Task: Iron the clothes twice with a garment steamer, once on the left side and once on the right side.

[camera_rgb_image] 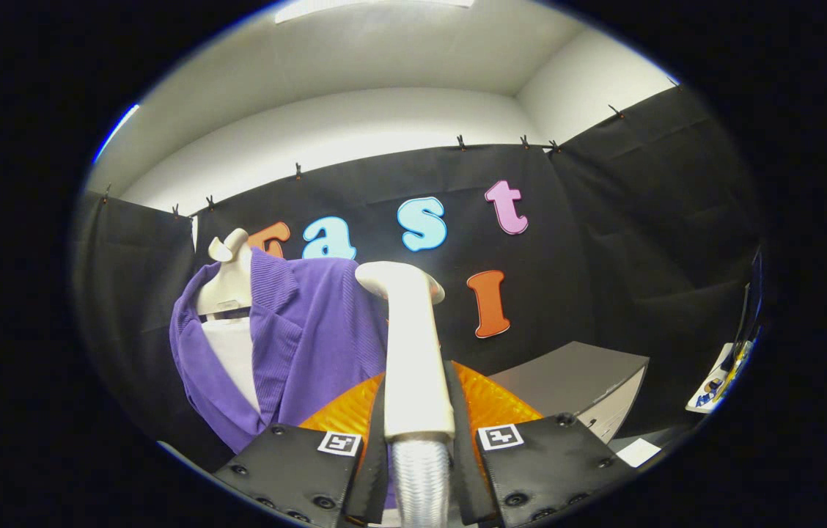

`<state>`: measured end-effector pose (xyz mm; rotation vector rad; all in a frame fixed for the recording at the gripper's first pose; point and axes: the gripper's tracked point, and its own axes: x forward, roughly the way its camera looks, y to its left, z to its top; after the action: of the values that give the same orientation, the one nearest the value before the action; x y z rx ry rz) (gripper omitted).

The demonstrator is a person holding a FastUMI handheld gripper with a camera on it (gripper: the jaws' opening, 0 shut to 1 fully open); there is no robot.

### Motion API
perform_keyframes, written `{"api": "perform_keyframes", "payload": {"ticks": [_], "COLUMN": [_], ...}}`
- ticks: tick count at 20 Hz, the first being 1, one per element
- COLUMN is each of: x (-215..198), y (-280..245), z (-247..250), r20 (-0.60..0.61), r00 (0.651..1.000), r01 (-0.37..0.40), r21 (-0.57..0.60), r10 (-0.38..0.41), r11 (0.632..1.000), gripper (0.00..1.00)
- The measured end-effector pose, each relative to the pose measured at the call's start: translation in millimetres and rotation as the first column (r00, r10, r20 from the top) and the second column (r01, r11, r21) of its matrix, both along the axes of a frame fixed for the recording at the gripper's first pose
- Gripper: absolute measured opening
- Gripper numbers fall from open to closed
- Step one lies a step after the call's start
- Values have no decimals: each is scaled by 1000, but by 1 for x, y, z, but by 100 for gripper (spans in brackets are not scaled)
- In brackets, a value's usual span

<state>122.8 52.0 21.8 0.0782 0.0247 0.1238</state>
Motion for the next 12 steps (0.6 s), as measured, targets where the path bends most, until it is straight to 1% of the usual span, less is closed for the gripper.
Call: {"api": "perform_keyframes", "payload": {"ticks": [2,5,10,12], "x": [-15,-30,-41,-46], "y": [17,42,59,67], "z": [1,-4,-10,-9], "r20": [23,20,47,66], "r00": [1000,1000,999,998], "r01": [-4,-22,12,15], "r21": [-19,-7,-24,-39], "r10": [5,22,-11,-12], "r11": [1000,1000,1000,999], "gripper": [45,45,45,45]}}
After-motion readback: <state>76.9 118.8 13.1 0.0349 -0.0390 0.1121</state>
